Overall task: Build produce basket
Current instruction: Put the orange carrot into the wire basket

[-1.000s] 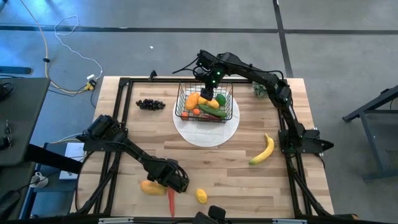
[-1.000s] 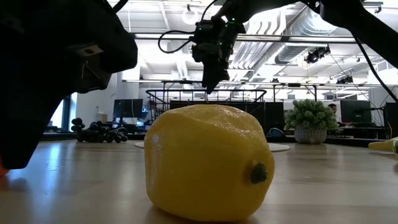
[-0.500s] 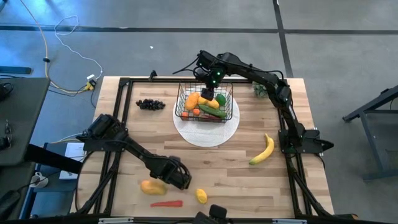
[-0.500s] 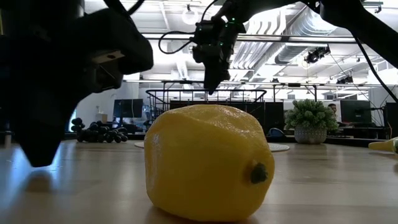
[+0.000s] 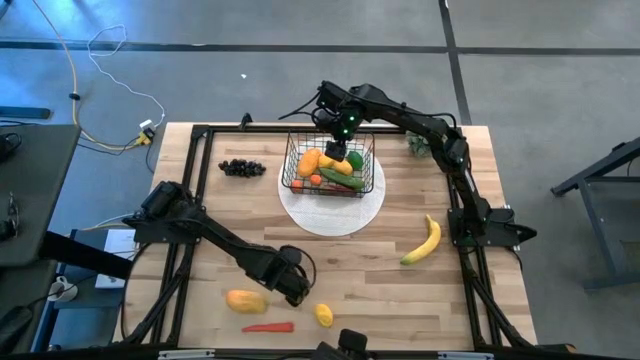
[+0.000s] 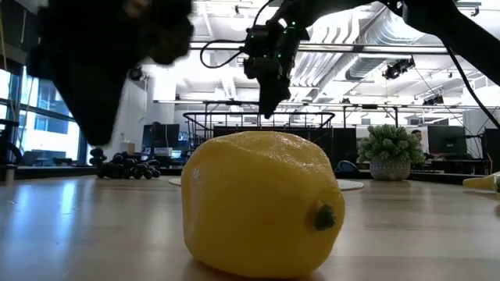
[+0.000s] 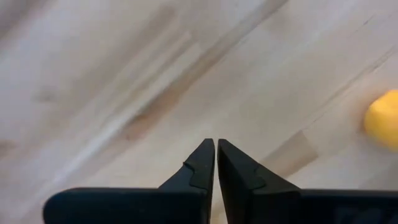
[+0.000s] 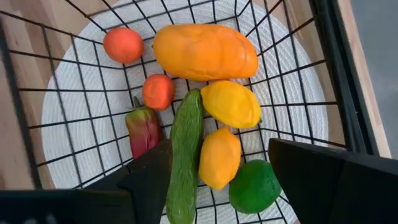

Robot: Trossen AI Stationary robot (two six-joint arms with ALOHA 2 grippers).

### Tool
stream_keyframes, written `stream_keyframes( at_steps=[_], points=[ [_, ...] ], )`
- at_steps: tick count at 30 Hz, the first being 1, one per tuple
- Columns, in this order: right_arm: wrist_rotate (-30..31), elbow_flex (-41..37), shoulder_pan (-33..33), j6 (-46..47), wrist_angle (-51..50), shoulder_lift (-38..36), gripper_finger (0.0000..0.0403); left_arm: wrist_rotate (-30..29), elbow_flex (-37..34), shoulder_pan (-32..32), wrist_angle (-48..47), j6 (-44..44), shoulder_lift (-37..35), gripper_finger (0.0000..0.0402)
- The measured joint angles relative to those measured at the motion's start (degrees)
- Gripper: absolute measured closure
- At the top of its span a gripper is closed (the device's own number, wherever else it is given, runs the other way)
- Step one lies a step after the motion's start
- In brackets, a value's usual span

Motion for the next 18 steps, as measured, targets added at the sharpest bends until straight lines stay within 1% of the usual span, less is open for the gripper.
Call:
stream_keyframes(
  at_steps=[3,6,9,11,13,18],
  points=[
    [0.2,0.0,0.0,1.9,-0.1,-1.9,0.0155,-3.3,2.4,-1.0,-6.2,3.9,-0.8,0.0396],
    [1.2,0.0,0.0,3.9,-0.2,-4.2,0.0155,-4.5,2.5,-1.9,-12.0,7.3,-1.2,0.04],
    [3.1,0.0,0.0,6.8,-0.6,-6.6,0.0155,-4.9,2.7,-2.7,-13.3,10.4,-1.5,0.0401],
    [3.2,0.0,0.2,8.9,-1.5,-8.4,0.0155,-4.6,2.5,-3.2,-14.8,12.1,-1.8,0.0401],
    [3.3,0.0,0.4,10.9,-2.3,-10.0,0.0155,-3.7,2.7,-3.5,-13.7,13.4,-2.1,0.0401],
    [3.9,0.0,2.2,14.9,-4.7,-13.9,0.0155,0.5,2.6,-3.5,-13.6,15.3,-2.4,0.0388]
  ],
)
